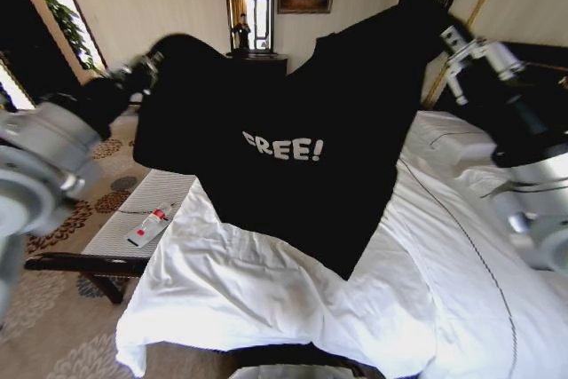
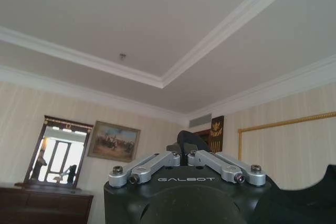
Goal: Fold the clothes on the bed.
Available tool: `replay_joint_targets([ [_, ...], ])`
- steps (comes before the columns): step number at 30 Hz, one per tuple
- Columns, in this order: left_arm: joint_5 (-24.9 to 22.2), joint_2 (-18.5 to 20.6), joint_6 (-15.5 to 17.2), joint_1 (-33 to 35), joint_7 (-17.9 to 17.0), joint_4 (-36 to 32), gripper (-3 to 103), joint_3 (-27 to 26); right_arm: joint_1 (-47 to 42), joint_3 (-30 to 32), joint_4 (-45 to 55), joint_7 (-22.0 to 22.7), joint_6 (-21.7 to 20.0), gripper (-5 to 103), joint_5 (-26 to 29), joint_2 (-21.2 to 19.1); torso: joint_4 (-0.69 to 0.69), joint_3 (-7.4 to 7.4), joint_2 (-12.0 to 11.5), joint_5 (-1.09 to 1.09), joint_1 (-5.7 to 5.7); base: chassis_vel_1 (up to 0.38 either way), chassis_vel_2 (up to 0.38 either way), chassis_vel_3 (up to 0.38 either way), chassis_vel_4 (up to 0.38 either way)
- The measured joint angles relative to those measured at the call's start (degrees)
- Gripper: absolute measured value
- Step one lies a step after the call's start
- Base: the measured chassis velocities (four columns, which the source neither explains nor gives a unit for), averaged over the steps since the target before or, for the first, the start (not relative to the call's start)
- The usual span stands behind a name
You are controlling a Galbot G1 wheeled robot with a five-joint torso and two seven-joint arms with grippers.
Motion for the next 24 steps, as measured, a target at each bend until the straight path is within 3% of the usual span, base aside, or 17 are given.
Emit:
replay_joint_targets([
  [3,-5.6,3.2,-0.2,5.9,0.1,-2.0,1,-11.1,-0.6,8.0,-0.1,2.2,-2.5,0,8.2,-2.9,0.00,0.00,0.0,-0.02,0.00,0.000,0.000,0.000,0.000],
  [4,-7.0,3.8,-0.1,9.1,0.1,-2.7,1,-16.0,-0.3,8.8,-0.2,3.2,-3.3,0,9.6,-3.5,0.03,0.00,0.0,-0.02,0.00,0.000,0.000,0.000,0.000],
  [5,-7.0,3.8,-0.1,9.1,0.1,-2.7,1,-16.0,-0.3,8.8,-0.2,3.2,-3.3,0,9.6,-3.5,0.03,0.00,0.0,-0.02,0.00,0.000,0.000,0.000,0.000],
  [6,-8.2,4.1,0.3,12.2,0.1,-3.3,1,-19.9,-0.4,9.1,-0.2,3.9,-4.2,0,10.2,-3.8,0.10,0.00,0.0,-0.02,0.00,0.000,0.000,0.000,0.000],
  [8,-9.3,3.9,1.4,15.0,-0.3,-3.8,1,-22.4,-0.4,8.4,-0.3,5.5,-5.6,0,10.0,-3.6,0.08,0.00,0.0,-0.03,-0.01,0.000,0.000,0.000,0.000],
  [11,-9.5,3.0,2.9,16.3,-1.0,-4.1,1,-21.1,0.1,4.7,-0.4,7.8,-6.9,0,9.3,-2.6,0.01,0.00,0.0,-0.03,-0.01,0.000,0.000,0.000,0.000],
  [14,-5.4,0.7,5.9,17.0,-1.4,-3.6,1,-10.5,-1.1,-6.5,-0.6,11.5,-9.8,0,6.6,2.0,0.03,0.01,0.0,-0.03,0.00,0.000,0.000,0.000,0.000],
  [15,-5.4,0.7,5.9,17.0,-1.4,-3.6,1,-10.5,-1.1,-6.5,-0.6,11.5,-9.8,0,6.6,2.0,0.03,0.01,0.0,-0.03,0.00,0.000,0.000,0.000,0.000],
  [19,7.6,-2.5,7.6,14.4,0.7,3.5,1,11.9,0.2,-30.4,-1.2,14.8,-14.4,0,-0.3,11.1,0.00,0.02,0.0,0.05,0.02,0.000,0.000,0.000,0.000],
  [20,7.6,-2.5,7.6,14.4,0.7,3.5,1,11.9,0.2,-30.4,-1.2,14.8,-14.4,0,-0.3,11.1,0.00,0.02,0.0,0.05,0.02,0.000,0.000,0.000,0.000],
  [22,15.1,-5.2,7.9,10.7,1.7,11.1,1,24.1,4.6,-43.4,-7.1,16.8,-16.5,0,-3.8,15.9,0.00,0.03,0.0,-0.04,0.02,0.000,0.000,0.000,0.000],
  [24,20.2,-7.7,7.8,8.2,2.5,17.1,1,31.3,9.0,-51.0,-12.4,18.0,-17.2,0,-5.5,18.8,0.05,0.03,0.0,-0.01,0.02,0.000,0.000,0.000,0.000],
])
